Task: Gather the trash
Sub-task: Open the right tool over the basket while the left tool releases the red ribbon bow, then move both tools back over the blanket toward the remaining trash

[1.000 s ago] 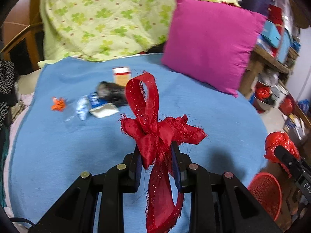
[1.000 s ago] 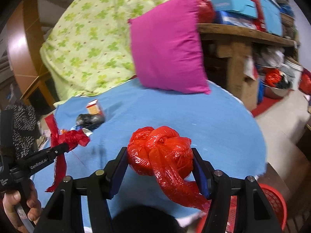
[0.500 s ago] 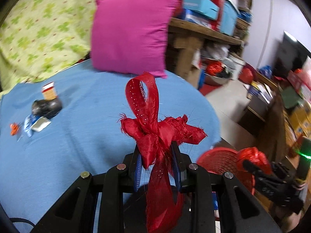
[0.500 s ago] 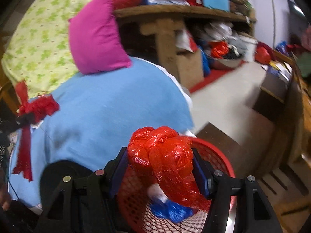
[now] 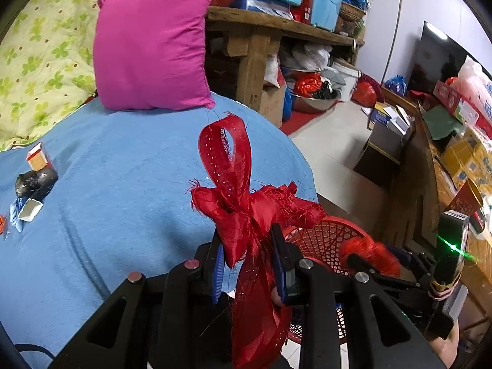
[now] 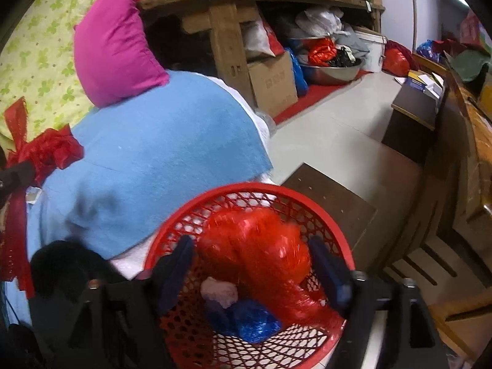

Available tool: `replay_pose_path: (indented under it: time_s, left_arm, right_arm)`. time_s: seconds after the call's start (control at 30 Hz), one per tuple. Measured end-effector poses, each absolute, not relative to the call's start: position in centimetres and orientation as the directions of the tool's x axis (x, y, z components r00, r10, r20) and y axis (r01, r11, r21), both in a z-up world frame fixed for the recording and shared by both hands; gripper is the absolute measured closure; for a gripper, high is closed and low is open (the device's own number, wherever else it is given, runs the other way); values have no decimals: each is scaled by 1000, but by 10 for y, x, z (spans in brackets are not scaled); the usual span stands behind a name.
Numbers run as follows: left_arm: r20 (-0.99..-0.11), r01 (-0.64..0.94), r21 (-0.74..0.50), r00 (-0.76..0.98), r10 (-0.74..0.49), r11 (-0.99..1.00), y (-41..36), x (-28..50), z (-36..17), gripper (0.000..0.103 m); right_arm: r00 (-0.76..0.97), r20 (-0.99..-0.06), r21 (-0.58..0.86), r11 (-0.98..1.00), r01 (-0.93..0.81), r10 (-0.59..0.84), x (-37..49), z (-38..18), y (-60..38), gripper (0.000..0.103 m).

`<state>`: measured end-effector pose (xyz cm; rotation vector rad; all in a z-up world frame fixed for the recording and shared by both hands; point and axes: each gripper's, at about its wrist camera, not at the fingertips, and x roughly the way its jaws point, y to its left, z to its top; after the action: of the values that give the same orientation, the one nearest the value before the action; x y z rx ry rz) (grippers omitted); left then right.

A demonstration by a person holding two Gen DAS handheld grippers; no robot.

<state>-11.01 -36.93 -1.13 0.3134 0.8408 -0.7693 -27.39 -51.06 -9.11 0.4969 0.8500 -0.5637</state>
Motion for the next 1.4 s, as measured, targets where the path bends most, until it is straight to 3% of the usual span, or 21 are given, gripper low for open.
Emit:
replay_pose_path:
  time_s: [0.5, 0.63, 0.77, 1.1, 1.4]
  left_arm:
    - [-819, 820, -65, 282, -500, 568, -414, -133, -37, 73]
    - [-838, 846, -78, 231, -494, 528, -428, -139, -45, 66]
    - [-849, 860, -71, 214, -484, 505, -438, -144, -51, 31]
    - [-807, 796, -95, 289, -515, 597, -396, -113, -29, 31]
    - [-770, 567, -149, 447, -455, 810, -284, -48, -12, 31]
  right_arm:
    - [577, -703, 172, 688, 705, -416, -292, -55, -535, 16]
    - [575, -695, 170, 679, 714, -431, -297, -52, -541, 16]
    - [564, -688, 167, 657, 735, -456, -305, -50, -549, 16]
    - [589, -657, 166, 673, 721, -469, -295, -37, -546, 16]
    - [694, -602, 168, 787, 593, -395, -231, -12, -501, 14]
